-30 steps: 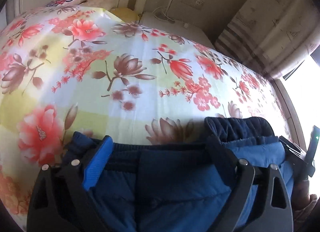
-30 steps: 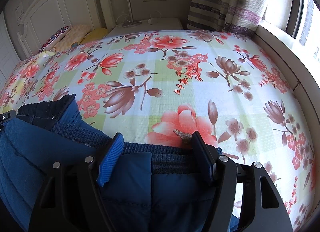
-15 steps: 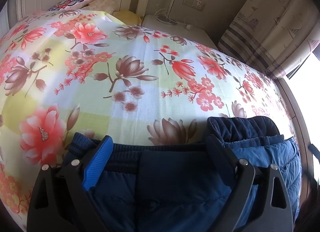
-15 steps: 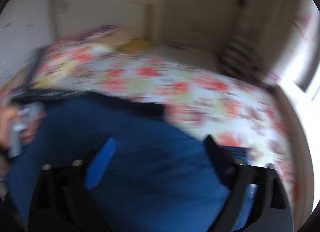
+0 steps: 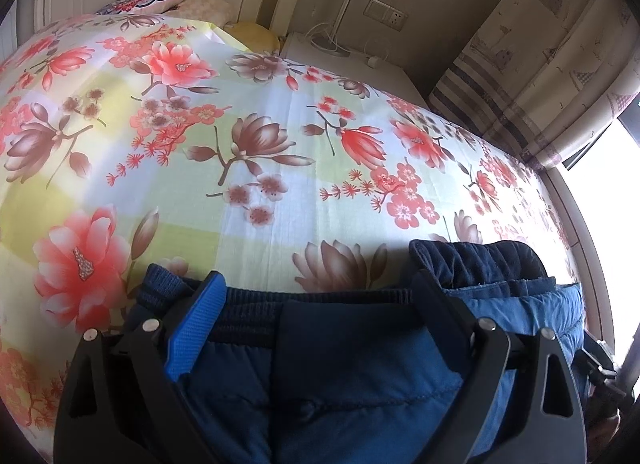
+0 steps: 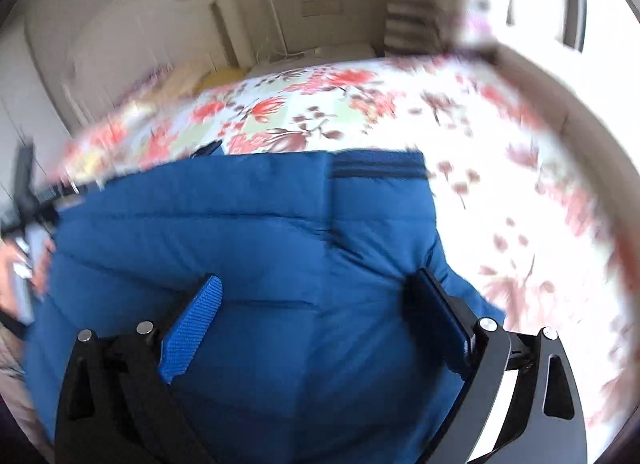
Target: Fold large clothes
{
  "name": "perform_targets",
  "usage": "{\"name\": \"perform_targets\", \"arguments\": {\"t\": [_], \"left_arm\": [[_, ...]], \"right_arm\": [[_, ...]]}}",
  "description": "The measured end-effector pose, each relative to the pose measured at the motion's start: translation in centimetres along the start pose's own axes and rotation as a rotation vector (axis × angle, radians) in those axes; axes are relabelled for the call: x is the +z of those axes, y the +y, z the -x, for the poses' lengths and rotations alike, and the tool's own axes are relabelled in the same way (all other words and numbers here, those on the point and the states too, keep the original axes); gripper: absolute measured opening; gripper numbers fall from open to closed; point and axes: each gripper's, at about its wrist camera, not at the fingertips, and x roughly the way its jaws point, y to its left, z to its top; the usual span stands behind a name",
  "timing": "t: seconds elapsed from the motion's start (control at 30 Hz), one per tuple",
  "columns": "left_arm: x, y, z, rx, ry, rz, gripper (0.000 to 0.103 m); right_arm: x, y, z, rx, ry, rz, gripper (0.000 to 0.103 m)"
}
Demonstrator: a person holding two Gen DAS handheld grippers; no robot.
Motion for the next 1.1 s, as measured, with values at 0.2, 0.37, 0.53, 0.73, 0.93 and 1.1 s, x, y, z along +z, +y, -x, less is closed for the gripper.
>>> {"name": "perform_targets", "arguments": {"t": [0.2,0.37,0.53,0.73,0.93,1.1], "left_arm": [[-0.6,-1.4,3.5,0.144,-0.107,-0.013,0.091],[-5.6,-9.3,10.3,0.115,-0.227,-0.255,0.097],[-10.7,-13.8,9.8,0.174,-0.21,-0.415,0.101],[-12.9,-12.9,4.9,0.202,-0.15,-0.411,0.101],[-12.9,-12.6,4.5,0.183,-0.135,-0.403,0.101],[-12.4,-9.4,7.9,0.192,-0.185,-0.317,0.101]], "right_arm": [[-0.2,2.5,-0.6,-0.123,-0.018,0.095,0.089],[-0.3,4.4,4.2,-0.091,-0.127,0.152,0.089],[-2.6,10.8,4.1,-0.037,-0.081,0.379,0.09],[-3.2,9.8,1.4,0.02,-0.007,0.313,0.094],[-3.3,10.0,1.4,0.011,-0.005,0.316,0.095],[-3.0,5.9,3.9,-0.082,-0.065,0.235,0.094]]}}
